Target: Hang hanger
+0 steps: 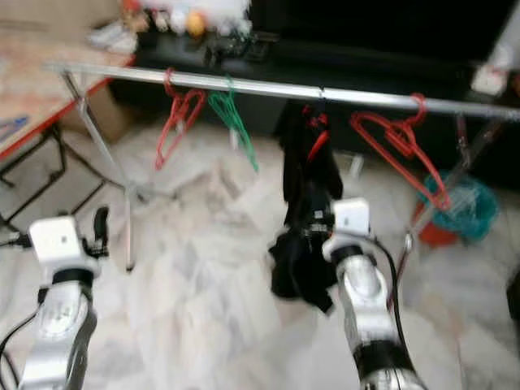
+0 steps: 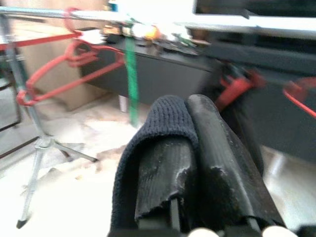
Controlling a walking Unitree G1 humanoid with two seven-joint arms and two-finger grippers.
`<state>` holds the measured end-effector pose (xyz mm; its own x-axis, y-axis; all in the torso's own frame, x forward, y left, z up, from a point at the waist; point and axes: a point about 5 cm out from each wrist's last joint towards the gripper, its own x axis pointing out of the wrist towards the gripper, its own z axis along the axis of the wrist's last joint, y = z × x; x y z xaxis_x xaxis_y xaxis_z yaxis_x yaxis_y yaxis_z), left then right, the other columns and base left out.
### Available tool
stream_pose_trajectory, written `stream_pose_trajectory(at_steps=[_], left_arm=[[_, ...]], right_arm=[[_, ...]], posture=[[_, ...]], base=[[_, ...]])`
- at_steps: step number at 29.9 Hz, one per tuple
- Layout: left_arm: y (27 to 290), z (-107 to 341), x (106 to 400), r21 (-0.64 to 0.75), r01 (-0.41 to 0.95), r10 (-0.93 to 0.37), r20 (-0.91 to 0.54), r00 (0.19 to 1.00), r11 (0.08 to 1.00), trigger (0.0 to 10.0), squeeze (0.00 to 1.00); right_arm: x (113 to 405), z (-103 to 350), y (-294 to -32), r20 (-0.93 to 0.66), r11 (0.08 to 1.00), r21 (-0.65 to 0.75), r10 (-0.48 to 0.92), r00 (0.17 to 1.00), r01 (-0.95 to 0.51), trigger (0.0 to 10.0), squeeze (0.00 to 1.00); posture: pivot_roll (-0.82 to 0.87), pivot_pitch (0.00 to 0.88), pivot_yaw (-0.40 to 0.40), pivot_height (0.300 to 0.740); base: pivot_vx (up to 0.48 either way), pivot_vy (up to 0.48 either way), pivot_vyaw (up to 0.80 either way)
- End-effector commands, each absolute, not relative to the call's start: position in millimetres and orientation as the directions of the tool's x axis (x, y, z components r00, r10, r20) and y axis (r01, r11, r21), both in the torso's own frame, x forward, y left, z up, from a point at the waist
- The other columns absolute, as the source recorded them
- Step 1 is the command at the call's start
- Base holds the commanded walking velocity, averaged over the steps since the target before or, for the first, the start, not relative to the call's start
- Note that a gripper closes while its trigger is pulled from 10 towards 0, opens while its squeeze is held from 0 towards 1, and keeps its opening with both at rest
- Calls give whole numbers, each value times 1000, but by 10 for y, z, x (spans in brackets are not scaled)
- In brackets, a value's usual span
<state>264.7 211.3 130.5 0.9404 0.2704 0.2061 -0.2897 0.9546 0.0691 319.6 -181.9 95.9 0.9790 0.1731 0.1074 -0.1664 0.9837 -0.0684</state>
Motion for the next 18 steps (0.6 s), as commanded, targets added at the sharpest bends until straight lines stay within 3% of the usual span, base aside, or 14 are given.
stream_pose_trajectory(at_steps=[1,18], left_arm=[[2169,1314,2633,77,-305,285,204,937,949,10000,0],[2164,1330,2660,68,-290,271,208,940,955,10000,0]], right_arm=[[3257,1097,-1725,157,981,-50,194,968,-189,10000,0],[3266,1085,-1588,113,965,-45,261,959,-257,10000,0]], posture=[[17,84,-26,740],[17,71,-26,740]], base=[[281,0,0],[283,0,0]])
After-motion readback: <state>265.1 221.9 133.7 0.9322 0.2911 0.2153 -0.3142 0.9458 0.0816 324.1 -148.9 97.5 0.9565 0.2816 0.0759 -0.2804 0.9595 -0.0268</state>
